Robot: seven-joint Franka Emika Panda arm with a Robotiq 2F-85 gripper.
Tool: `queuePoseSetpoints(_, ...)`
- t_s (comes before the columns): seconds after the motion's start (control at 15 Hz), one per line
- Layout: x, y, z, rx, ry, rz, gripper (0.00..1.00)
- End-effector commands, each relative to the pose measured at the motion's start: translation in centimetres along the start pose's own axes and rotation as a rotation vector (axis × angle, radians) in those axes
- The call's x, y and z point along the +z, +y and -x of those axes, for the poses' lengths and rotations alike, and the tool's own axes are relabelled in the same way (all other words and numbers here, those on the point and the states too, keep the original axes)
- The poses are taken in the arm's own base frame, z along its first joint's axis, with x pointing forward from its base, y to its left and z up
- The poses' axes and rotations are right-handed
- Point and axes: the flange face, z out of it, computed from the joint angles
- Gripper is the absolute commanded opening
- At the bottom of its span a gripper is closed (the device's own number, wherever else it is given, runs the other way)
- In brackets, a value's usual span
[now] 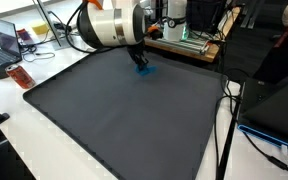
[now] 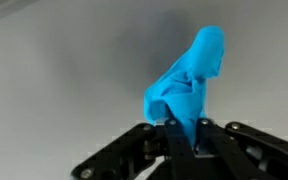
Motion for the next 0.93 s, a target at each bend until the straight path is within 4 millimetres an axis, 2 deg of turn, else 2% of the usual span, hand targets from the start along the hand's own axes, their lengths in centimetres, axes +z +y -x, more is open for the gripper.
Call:
queuePoseSetpoints(0.0, -5.0, 1.2, 3.7, -0.011, 0.045, -0.008, 0.02)
queuePoseSetpoints(0.4, -12.8, 1.7, 7.2, 0.010, 0.190, -0.079, 0.01)
queuePoseSetpoints(0.87, -20.0, 2.3, 8.9, 0.129, 0.388, -0.197, 0.02)
